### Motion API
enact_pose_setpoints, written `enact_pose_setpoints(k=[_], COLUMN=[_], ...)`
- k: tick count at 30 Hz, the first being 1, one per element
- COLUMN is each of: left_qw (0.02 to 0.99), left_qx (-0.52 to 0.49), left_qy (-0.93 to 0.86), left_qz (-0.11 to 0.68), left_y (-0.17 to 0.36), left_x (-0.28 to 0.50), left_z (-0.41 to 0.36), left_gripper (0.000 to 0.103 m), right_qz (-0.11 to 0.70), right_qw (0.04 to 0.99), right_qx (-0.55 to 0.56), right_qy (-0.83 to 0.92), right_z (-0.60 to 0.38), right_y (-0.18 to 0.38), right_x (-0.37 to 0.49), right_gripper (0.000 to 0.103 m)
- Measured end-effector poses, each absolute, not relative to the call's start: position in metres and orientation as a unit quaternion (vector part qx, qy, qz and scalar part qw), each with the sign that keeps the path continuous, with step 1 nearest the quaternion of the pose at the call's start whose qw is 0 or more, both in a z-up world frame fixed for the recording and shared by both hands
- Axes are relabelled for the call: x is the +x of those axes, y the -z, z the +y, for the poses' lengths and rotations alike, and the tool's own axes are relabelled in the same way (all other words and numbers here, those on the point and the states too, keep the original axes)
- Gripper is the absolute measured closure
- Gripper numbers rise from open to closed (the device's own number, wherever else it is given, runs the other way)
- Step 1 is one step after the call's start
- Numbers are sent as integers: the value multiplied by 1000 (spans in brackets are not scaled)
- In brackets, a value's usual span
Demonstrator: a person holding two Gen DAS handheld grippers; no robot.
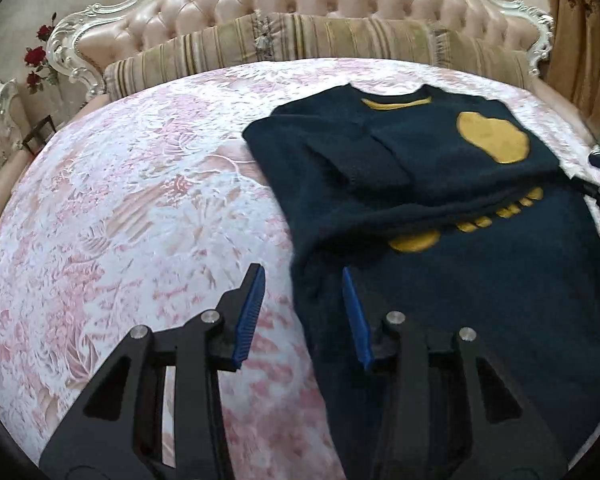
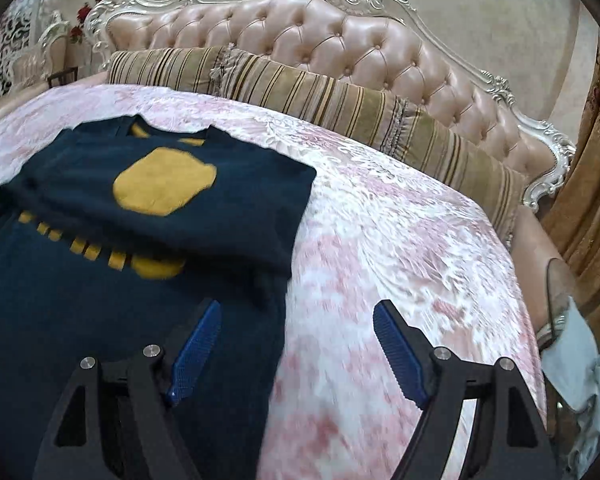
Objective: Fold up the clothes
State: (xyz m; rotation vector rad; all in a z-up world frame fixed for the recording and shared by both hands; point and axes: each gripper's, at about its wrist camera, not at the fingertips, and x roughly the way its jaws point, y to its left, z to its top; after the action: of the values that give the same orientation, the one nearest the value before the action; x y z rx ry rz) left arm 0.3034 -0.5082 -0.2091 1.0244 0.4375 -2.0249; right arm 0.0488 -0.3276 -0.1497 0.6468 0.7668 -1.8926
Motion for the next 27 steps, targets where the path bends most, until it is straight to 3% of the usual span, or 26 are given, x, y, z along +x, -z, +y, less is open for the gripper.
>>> enact_pose_setpoints(k=[11, 14, 19, 23, 27], left_qw=[430, 431, 427, 425, 423], left_qx=[394, 390, 405, 401, 393], left_qy=[785, 786, 785, 787, 791], left_qz=[212, 212, 193, 197, 202], left_y=[218, 212, 213, 217, 212], left_x=[319, 314, 302, 313, 314], left_z=[-518, -517, -518, -519, -514], left_gripper=[48, 52, 52, 46, 48], right_qz=[342, 335, 309, 341, 342], right_qw=[465, 466, 479, 471, 472], right_qx=[282, 289, 298, 287, 276], right_qy=[766, 766, 766, 761, 764], right_z=[-347, -343, -343, -347, -341], right_y=[179, 174, 165, 175, 174], right_x=[32, 31, 24, 27, 29], right_gripper=[26, 26, 26, 26, 26])
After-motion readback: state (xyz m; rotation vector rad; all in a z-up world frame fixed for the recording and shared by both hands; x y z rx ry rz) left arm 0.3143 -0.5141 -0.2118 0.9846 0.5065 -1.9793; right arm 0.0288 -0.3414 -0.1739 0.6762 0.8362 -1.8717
